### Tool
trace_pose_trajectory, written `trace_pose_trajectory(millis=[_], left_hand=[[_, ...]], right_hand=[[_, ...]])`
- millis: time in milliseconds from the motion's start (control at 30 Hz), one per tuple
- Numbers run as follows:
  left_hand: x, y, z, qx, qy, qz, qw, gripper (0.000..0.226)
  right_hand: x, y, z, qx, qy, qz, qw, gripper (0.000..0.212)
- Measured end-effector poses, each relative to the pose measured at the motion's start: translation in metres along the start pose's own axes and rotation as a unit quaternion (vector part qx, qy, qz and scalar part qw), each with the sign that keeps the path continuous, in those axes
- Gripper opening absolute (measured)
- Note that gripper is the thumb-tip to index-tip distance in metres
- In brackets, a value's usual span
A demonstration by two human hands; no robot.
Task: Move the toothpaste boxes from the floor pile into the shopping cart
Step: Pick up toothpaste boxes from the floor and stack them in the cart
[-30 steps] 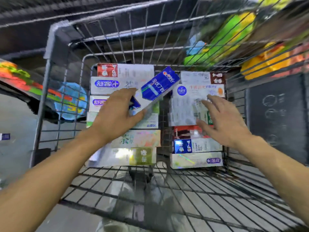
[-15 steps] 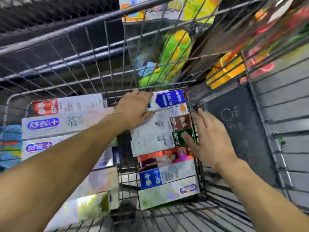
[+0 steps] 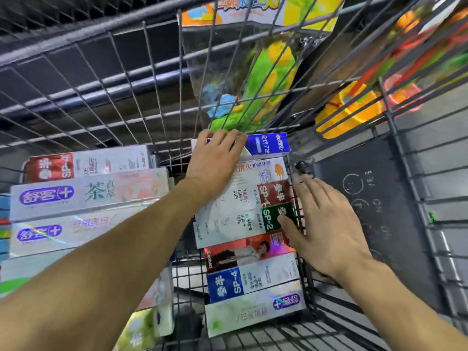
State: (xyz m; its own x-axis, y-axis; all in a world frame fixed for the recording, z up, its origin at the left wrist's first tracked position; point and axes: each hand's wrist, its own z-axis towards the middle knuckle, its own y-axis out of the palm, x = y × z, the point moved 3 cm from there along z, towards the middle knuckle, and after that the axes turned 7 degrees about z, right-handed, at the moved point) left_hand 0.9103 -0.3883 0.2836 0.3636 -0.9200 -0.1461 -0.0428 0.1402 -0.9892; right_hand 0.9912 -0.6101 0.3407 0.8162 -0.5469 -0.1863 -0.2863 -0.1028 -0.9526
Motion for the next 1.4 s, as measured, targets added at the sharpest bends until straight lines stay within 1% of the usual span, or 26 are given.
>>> trace_pose_trajectory(millis=[100,233,333,400,533,633,700,767,867,967,1067,1200,1333,1400], left_hand=[[-0.002,-0.018,-0.007,0.010,0.000,-0.028,1.000,0.060],[-0.028,-0.045,-0.035,0.009,0.022,-0.029,0.999,0.058],[-0.064,-0.074,-0.074,-0.007,0.000,-0.018,1.000,0.064],[-0.094,-0.098,-0.109,-0.011,-0.025,-0.014,1.000,0.064],[-0.164,-0.135,-0.204,-0.024,-0.115,-0.040,0.992,0.065],[-0.207,-0.159,-0.288,-0.045,-0.196,-0.060,0.978,0.067],[-0.230,-0.181,-0.342,-0.035,-0.237,-0.072,0.968,0.068],[-0.258,-0.203,-0.396,-0.009,-0.282,-0.073,0.957,0.068],[-0.306,-0.213,-0.495,-0.002,-0.361,-0.062,0.930,0.067],[-0.345,-0.196,-0.610,-0.017,-0.442,-0.071,0.894,0.066],[-0.369,-0.171,-0.733,-0.056,-0.522,-0.078,0.847,0.066],[-0.384,-0.146,-0.873,-0.102,-0.598,-0.091,0.789,0.070],[-0.398,-0.123,-0.974,-0.111,-0.656,-0.110,0.739,0.071],[-0.401,-0.111,-1.013,-0.117,-0.677,-0.120,0.717,0.077]], right_hand=[[-0.006,-0.005,-0.001,-0.008,-0.003,-0.008,1.000,0.083],[-0.027,-0.019,0.001,-0.010,-0.006,-0.021,1.000,0.086],[-0.056,-0.037,0.006,0.010,-0.029,-0.024,0.999,0.087],[-0.085,-0.052,0.011,0.025,-0.048,-0.013,0.998,0.085],[-0.170,-0.081,0.013,0.061,-0.110,-0.001,0.992,0.080],[-0.254,-0.100,0.007,0.063,-0.162,0.004,0.985,0.078],[-0.314,-0.114,-0.002,0.069,-0.202,0.004,0.977,0.078],[-0.375,-0.127,-0.013,0.080,-0.239,0.002,0.968,0.078],[-0.472,-0.131,-0.032,0.073,-0.288,-0.026,0.955,0.081],[-0.573,-0.108,-0.059,0.066,-0.339,-0.066,0.936,0.084],[-0.682,-0.059,-0.096,0.038,-0.407,-0.095,0.908,0.082],[-0.818,0.015,-0.158,-0.021,-0.469,-0.115,0.875,0.085],[-0.928,0.077,-0.211,-0.053,-0.529,-0.121,0.838,0.083],[-0.969,0.108,-0.228,-0.072,-0.550,-0.126,0.822,0.081]])
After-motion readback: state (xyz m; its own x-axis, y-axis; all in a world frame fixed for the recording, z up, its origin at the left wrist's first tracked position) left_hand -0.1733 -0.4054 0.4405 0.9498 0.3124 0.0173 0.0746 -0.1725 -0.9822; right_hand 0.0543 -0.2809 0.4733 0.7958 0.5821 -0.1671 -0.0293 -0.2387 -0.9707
